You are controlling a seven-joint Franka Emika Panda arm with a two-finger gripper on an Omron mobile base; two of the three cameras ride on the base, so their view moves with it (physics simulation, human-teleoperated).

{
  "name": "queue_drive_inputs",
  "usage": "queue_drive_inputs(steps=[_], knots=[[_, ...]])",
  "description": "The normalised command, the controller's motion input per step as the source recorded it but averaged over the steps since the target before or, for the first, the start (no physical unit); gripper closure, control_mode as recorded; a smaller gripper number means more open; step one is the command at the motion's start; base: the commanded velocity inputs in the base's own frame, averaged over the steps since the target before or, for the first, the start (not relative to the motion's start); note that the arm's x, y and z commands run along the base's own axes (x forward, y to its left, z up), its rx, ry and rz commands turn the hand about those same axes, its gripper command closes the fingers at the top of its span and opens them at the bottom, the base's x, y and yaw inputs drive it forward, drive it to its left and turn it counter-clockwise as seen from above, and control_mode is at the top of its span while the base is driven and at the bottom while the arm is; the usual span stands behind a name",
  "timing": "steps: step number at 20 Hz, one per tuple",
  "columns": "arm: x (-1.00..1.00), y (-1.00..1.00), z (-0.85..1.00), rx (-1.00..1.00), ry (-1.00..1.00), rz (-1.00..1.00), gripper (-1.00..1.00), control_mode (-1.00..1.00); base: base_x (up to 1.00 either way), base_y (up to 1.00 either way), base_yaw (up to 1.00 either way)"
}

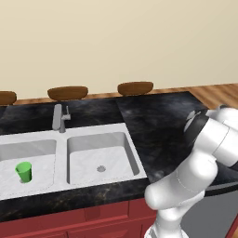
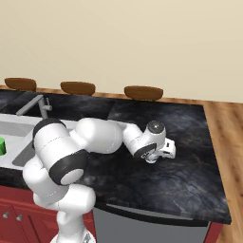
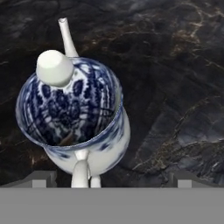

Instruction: Place the cup in the left basin and the teapot in the right basin of the sink.

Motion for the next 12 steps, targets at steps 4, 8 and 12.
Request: queue_drive_inputs(steps=[4, 8, 12], knots=[[0.01, 0.0, -0.14, 0.0, 0.0, 0.0, -1.0, -1.0, 0.0, 0.0, 0.0], [0.01, 0.0, -0.16, 0.0, 0.0, 0.0, 1.0, -1.0, 0.0, 0.0, 0.0], [0.0, 0.0, -0.06, 0.0, 0.0, 0.0, 1.0, -1.0, 0.0, 0.0, 0.0]])
